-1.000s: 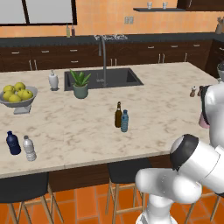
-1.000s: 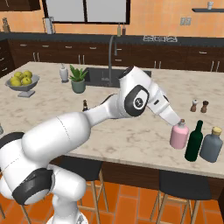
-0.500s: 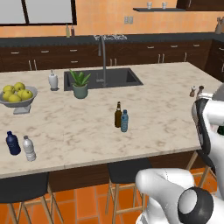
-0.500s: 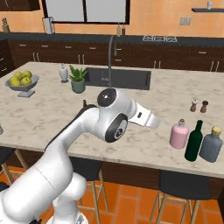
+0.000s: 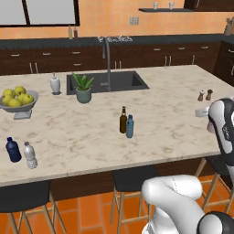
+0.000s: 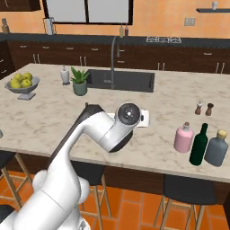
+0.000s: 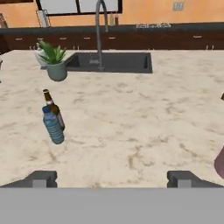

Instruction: Move the plastic bottles in the middle to the plastics group, and the glass bottles in the middle to the glass group.

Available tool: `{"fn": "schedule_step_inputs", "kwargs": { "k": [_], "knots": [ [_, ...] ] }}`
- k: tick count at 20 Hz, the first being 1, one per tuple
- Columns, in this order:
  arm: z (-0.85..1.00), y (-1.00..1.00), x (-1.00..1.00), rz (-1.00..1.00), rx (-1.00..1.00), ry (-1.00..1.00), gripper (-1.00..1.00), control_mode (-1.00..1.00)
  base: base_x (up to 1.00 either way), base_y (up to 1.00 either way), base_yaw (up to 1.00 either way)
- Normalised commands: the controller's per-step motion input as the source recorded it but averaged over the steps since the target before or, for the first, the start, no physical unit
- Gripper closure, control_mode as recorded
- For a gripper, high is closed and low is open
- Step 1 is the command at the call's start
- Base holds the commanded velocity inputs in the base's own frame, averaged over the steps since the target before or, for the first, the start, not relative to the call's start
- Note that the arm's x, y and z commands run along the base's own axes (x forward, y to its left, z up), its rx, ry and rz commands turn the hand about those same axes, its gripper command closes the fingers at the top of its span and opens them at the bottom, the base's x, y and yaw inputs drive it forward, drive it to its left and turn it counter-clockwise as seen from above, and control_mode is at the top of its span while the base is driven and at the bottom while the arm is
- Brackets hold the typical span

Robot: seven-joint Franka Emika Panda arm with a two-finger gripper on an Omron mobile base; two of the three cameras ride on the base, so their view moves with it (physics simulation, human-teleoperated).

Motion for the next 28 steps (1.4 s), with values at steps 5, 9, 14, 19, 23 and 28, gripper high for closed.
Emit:
{"fn": "schedule_step_inputs", "kwargs": {
  "k": [5, 9, 14, 19, 23, 28],
  "knots": [
    [0.08, 1.00, 0.10, 0.03, -0.28, 0.14, -1.00, -1.00, 0.00, 0.00, 0.00],
    [0.00, 0.97, 0.23, 0.07, -0.36, 0.36, -1.00, -1.00, 0.00, 0.00, 0.00],
    [-0.13, 0.74, 0.61, 0.07, -0.19, 0.27, -1.00, -1.00, 0.00, 0.00, 0.00],
    [-0.29, 0.15, 0.79, -0.05, 0.18, 0.01, -1.00, -1.00, 0.00, 0.00, 0.00],
    [-0.34, 0.20, 0.69, -0.05, 0.18, 0.07, -1.00, -1.00, 0.00, 0.00, 0.00],
    [-0.32, 0.38, 0.20, 0.04, 0.00, 0.24, -1.00, -1.00, 0.00, 0.00, 0.00]
  ]
}}
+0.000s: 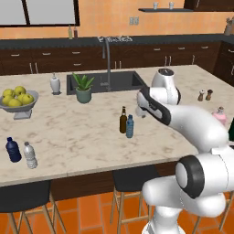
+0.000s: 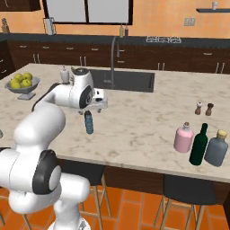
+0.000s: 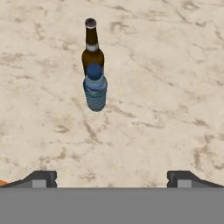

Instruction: Move the plastic bottles in the middle to the plastics group, and the glass bottles in the middle to the glass group.

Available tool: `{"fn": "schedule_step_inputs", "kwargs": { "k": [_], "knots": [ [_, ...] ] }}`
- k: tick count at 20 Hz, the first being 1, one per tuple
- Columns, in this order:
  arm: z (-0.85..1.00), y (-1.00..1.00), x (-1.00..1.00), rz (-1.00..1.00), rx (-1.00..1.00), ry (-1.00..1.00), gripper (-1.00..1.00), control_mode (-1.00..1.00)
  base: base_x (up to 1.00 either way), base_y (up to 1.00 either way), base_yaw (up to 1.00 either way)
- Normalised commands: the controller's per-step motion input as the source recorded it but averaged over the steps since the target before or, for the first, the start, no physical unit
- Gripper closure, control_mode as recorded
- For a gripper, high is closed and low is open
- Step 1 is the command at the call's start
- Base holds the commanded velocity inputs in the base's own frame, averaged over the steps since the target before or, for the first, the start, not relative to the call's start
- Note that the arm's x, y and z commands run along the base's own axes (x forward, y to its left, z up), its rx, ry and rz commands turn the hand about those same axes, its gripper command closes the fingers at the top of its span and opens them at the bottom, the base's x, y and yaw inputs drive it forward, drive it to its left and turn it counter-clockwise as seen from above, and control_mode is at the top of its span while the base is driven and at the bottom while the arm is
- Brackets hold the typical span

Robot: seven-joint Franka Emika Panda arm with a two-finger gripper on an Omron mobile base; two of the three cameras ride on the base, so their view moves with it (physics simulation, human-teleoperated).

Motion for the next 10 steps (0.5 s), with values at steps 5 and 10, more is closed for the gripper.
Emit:
{"fn": "schedule_step_inputs", "kwargs": {
  "k": [5, 10],
  "knots": [
    [-0.22, 0.30, -0.03, 0.10, 0.00, 0.12, -1.00, -1.00, 0.00, 0.00, 0.00],
    [-0.37, 0.41, 0.43, 0.05, 0.03, 0.03, -1.00, -1.00, 0.00, 0.00, 0.00]
  ]
}}
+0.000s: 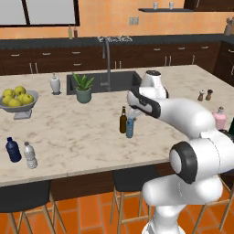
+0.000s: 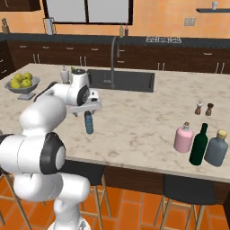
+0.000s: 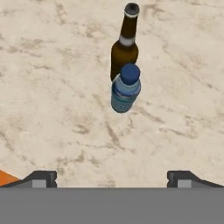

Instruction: Move the plastic bottles in the middle to the plastics group, and the glass bottles in the middle to the glass group.

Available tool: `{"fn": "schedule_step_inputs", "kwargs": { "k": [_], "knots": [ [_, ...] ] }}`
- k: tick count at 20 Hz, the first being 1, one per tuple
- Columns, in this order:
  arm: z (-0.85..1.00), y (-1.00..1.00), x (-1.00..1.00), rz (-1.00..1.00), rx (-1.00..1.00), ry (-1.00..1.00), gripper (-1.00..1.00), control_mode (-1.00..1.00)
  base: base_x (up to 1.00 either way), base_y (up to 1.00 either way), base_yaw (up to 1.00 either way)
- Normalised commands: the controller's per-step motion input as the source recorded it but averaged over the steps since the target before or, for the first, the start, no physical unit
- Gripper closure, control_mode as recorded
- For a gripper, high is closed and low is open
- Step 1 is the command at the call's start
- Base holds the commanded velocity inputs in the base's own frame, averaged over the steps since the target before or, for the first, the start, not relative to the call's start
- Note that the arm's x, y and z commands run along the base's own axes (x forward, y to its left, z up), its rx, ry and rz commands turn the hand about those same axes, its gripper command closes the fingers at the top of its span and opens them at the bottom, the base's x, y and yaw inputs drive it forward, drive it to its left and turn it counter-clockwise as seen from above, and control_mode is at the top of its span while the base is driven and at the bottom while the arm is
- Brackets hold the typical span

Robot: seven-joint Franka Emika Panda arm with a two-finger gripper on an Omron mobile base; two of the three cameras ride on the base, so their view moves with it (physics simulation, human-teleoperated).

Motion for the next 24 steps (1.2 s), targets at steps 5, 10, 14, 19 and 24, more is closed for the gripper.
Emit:
{"fn": "schedule_step_inputs", "kwargs": {
  "k": [5, 10, 14, 19, 24],
  "knots": [
    [-0.40, 0.33, 0.39, 0.05, 0.02, 0.00, -1.00, -1.00, 0.00, 0.00, 0.00],
    [-0.31, -0.02, 0.52, 0.04, 0.00, -0.02, -1.00, -1.00, 0.00, 0.00, 0.00],
    [-0.31, -0.06, 0.52, 0.01, 0.00, 0.00, -1.00, -1.00, 0.00, 0.00, 0.00],
    [-0.35, 0.00, 0.37, 0.01, 0.00, 0.00, -1.00, -1.00, 0.00, 0.00, 0.00],
    [-0.22, 0.00, 0.00, 0.01, 0.00, 0.00, -1.00, -1.00, 0.00, 0.00, 0.00]
  ]
}}
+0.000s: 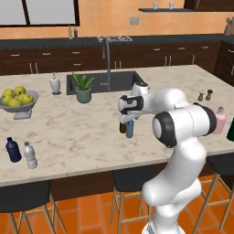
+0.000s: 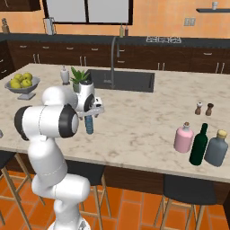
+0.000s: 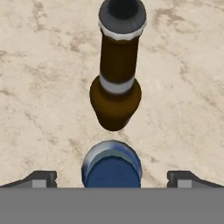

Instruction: Move the plastic bottles in the middle to the plastics group, and the glass bottles in the middle to the glass group.

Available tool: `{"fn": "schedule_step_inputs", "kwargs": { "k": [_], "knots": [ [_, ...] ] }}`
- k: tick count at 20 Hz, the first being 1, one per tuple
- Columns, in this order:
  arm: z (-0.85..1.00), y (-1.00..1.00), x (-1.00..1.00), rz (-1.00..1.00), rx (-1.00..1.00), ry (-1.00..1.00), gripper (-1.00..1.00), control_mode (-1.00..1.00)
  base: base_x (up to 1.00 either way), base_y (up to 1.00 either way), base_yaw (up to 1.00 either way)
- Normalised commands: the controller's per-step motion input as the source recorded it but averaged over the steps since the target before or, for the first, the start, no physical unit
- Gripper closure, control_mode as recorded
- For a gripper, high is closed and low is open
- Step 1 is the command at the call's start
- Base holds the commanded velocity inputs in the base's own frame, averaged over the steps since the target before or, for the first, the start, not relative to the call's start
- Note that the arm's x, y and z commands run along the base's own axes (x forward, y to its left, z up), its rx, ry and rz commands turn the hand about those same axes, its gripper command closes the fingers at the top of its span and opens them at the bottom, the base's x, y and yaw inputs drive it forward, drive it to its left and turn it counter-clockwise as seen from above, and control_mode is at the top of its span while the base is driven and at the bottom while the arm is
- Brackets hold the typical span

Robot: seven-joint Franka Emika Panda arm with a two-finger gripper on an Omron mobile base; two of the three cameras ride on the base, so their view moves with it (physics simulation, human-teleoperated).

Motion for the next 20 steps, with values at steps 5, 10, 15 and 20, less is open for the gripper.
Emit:
{"fn": "schedule_step_inputs", "kwargs": {
  "k": [5, 10, 15, 20],
  "knots": [
    [-0.14, 0.02, 0.05, 0.00, 0.00, -0.01, -1.00, -1.00, 0.00, 0.00, 0.00],
    [-0.06, 0.06, 0.01, 0.00, 0.00, 0.00, -1.00, -1.00, 0.00, 0.00, 0.00],
    [-0.09, 0.00, 0.00, 0.01, 0.01, -0.04, -1.00, -1.00, 0.00, 0.00, 0.00],
    [-0.29, 0.00, 0.00, 0.01, 0.06, -0.16, -1.00, -1.00, 0.00, 0.00, 0.00]
  ]
}}
